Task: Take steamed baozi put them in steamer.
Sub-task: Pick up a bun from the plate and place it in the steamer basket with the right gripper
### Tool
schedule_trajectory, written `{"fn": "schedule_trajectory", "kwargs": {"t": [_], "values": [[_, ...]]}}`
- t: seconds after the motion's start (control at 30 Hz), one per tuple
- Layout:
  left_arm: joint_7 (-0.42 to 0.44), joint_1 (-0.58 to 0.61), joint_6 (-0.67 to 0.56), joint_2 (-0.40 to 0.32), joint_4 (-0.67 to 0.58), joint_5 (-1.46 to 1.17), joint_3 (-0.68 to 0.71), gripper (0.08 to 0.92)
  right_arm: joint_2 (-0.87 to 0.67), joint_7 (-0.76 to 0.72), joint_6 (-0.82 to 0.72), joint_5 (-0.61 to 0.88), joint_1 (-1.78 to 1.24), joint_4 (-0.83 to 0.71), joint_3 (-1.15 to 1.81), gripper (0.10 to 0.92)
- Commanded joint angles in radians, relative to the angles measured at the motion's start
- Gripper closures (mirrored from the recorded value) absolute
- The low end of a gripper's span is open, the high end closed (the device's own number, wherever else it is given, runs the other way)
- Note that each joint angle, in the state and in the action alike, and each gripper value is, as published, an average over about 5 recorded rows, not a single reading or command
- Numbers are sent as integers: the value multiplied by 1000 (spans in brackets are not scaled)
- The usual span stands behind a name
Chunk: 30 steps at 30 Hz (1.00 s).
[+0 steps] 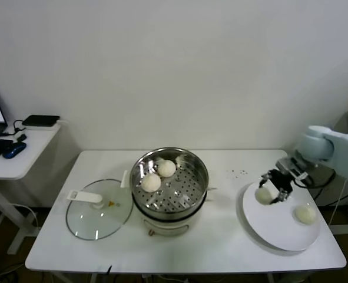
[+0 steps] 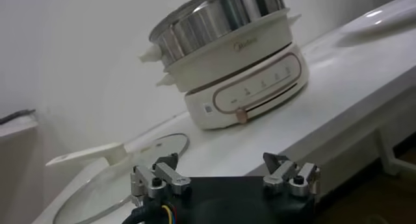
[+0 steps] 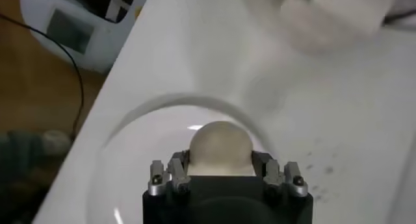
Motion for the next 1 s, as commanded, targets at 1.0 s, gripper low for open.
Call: {"fn": "schedule_trajectory", "kwargs": {"t": [1.0], "values": [[1, -3, -10, 5, -1, -3, -1, 177, 664, 137, 251, -206, 22, 59, 113, 378]]}}
